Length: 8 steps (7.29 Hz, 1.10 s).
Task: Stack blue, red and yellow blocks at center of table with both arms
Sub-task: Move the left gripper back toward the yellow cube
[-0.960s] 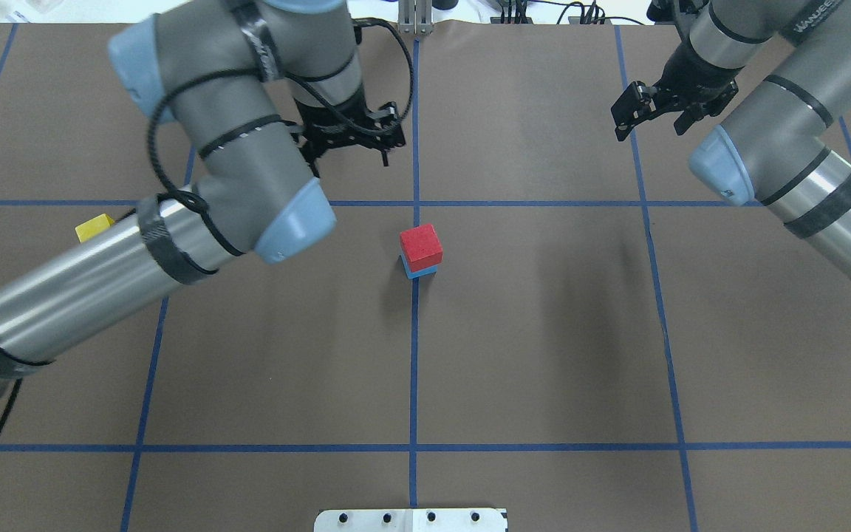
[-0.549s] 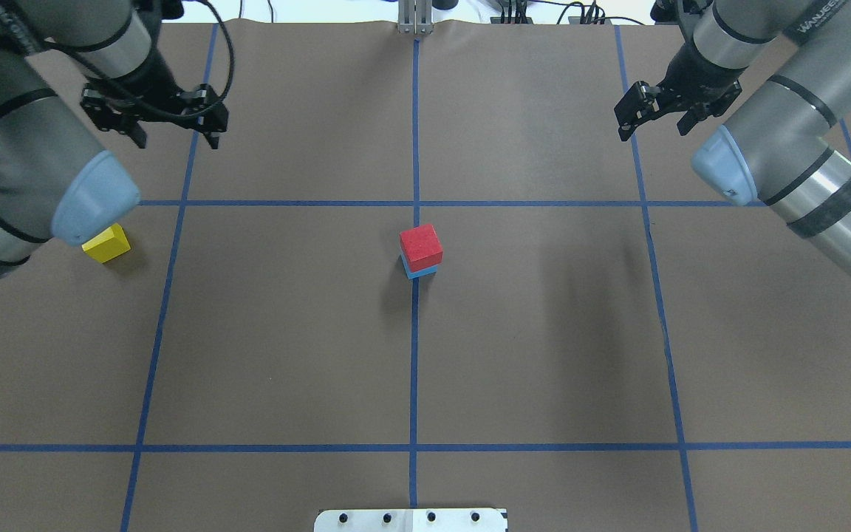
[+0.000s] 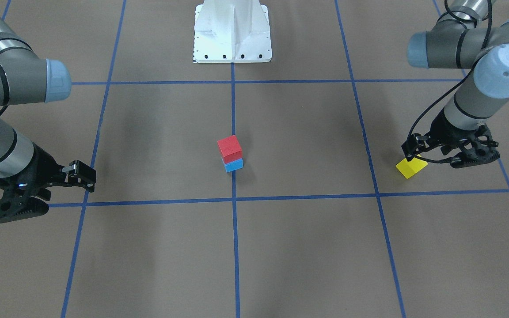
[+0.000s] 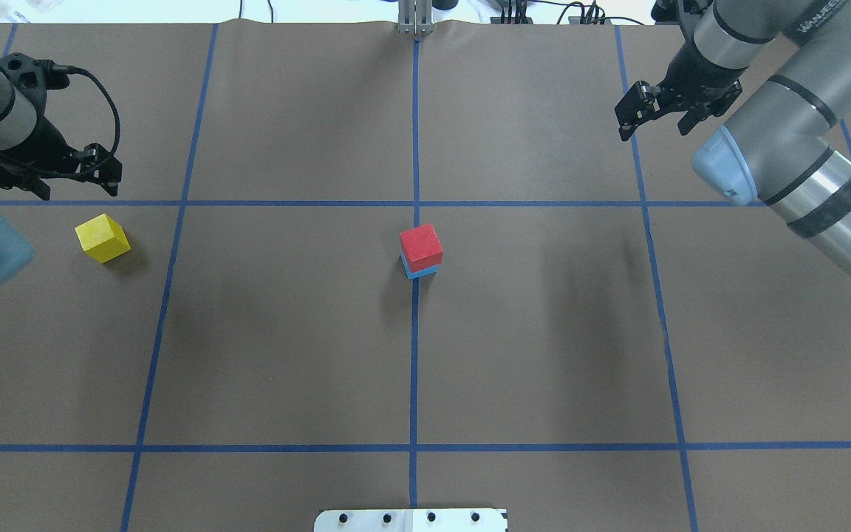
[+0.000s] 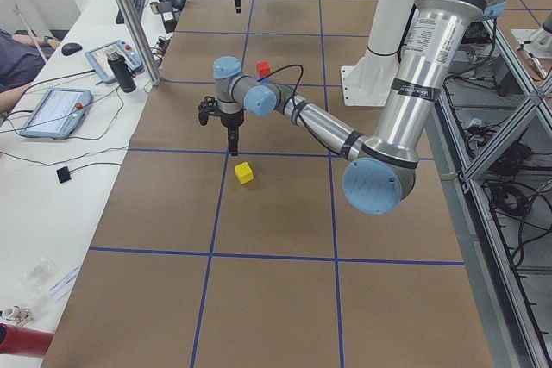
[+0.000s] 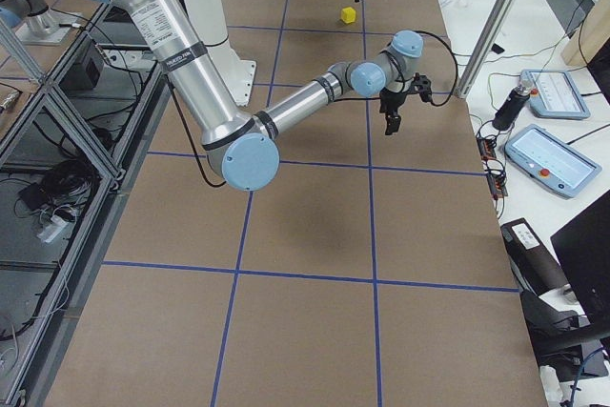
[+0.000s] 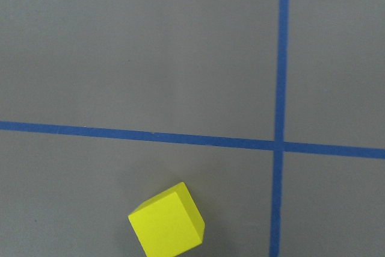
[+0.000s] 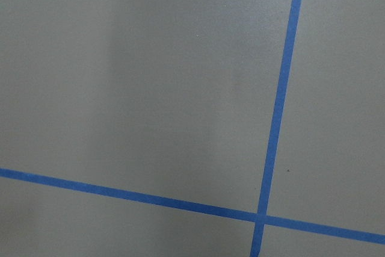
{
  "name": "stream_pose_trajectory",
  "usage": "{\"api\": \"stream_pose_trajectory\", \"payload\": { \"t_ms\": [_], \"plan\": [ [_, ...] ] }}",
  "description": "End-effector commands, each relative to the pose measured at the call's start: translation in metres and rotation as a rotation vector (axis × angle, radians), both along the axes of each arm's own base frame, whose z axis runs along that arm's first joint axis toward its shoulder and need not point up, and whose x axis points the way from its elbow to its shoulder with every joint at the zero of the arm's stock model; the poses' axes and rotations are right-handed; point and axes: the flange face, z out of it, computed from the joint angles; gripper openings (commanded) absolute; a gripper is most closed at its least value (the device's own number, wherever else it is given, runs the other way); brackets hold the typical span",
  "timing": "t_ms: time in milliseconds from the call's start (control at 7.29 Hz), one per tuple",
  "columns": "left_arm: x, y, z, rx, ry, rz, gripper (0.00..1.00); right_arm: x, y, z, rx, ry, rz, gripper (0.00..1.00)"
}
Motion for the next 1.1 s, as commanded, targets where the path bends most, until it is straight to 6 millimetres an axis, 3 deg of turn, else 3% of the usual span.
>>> {"api": "stream_pose_trajectory", "payload": {
  "t_ms": [0, 412, 686, 960],
  "plan": [
    [0.011, -0.009, 0.038, -0.067, 0.043, -0.130, 1.00, 0.000, 0.000, 0.003, -0.002, 0.004, 0.001, 0.99],
    [0.032, -0.002, 0.056, -0.089, 0.019, -0.105, 1.00, 0.000, 0.000, 0.007, -0.006, 0.008, 0.002, 0.99],
    [0.027, 0.006, 0.068, -0.104, 0.007, -0.104, 1.00, 0.000, 0.000, 0.008, -0.008, 0.009, 0.003, 0.99],
    [0.030, 0.008, 0.067, -0.113, 0.009, -0.109, 1.00, 0.001, 0.002, 0.008, -0.008, 0.008, 0.004, 0.99]
  ]
}}
